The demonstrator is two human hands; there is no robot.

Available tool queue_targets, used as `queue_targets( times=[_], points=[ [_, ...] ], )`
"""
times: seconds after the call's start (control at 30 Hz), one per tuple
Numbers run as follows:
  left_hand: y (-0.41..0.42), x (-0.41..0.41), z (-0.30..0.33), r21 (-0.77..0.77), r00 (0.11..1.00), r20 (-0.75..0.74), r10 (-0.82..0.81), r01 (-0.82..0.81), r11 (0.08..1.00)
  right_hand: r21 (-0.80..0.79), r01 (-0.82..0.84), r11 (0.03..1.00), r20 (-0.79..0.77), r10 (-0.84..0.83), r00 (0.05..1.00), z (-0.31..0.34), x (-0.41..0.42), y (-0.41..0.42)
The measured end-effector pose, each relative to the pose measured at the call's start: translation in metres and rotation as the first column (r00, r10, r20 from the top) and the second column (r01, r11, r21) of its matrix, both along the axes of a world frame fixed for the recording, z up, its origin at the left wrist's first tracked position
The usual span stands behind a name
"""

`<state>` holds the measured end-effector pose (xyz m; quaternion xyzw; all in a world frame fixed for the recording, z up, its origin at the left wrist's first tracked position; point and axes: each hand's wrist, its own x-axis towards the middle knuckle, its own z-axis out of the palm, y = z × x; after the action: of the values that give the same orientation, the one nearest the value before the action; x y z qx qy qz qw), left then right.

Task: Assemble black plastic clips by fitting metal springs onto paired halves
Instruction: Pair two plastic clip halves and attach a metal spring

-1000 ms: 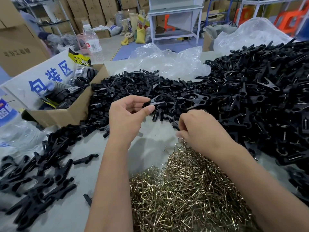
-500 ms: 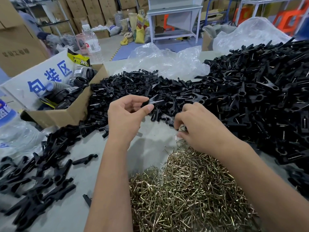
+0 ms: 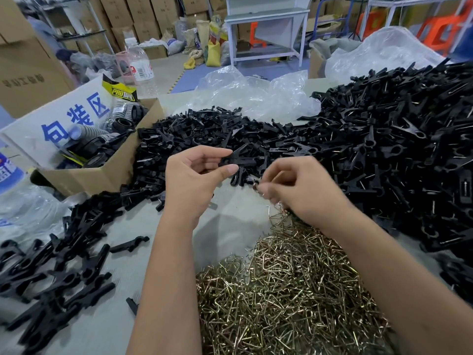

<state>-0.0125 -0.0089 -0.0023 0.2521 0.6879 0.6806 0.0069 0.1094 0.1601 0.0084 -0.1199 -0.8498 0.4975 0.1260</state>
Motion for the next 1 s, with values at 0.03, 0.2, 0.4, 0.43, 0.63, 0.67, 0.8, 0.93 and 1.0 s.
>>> queue_targets(
  times=[0.03,0.2,0.4,0.43,0.63,0.67,0.8,0.93,1.0],
  points=[
    [0.000,0.000,0.001,0.001,1.000,0.003,-0.018,0.018,1.000,-0.120,0.039,0.992,-0.048,-0.045,0.998,0.000,0.000,0.005],
    [0.002,0.002,0.002,-0.039,0.993,0.003,-0.118,0.118,0.992,-0.272,0.015,0.962,-0.107,-0.045,0.993,-0.002,-0.001,0.014],
    [0.001,0.004,0.004,-0.054,0.985,0.019,-0.173,0.174,0.983,-0.289,0.079,0.954,-0.258,-0.157,0.953,-0.004,-0.003,0.015],
    [0.001,0.005,0.004,-0.056,0.984,0.017,-0.178,0.179,0.982,-0.296,0.083,0.952,-0.270,-0.167,0.948,-0.004,-0.003,0.015],
    [0.005,0.010,0.006,-0.053,0.971,0.001,-0.238,0.238,0.970,-0.283,0.091,0.955,-0.270,-0.170,0.948,-0.006,-0.004,0.014],
    [0.006,0.012,0.007,-0.053,0.970,0.006,-0.244,0.244,0.968,-0.295,0.098,0.951,-0.262,-0.179,0.948,-0.006,-0.004,0.015],
    [0.007,0.017,0.010,-0.071,0.961,0.038,-0.274,0.276,0.959,-0.344,0.083,0.935,-0.244,-0.174,0.954,-0.003,-0.003,0.016],
    [0.011,0.018,0.010,-0.026,0.958,0.032,-0.285,0.286,0.958,-0.485,0.010,0.874,-0.268,-0.159,0.950,0.002,0.000,0.012],
    [0.012,0.018,0.010,0.037,0.953,0.034,-0.302,0.301,0.953,-0.617,-0.031,0.786,-0.238,-0.149,0.960,0.005,0.002,0.011]
  ],
)
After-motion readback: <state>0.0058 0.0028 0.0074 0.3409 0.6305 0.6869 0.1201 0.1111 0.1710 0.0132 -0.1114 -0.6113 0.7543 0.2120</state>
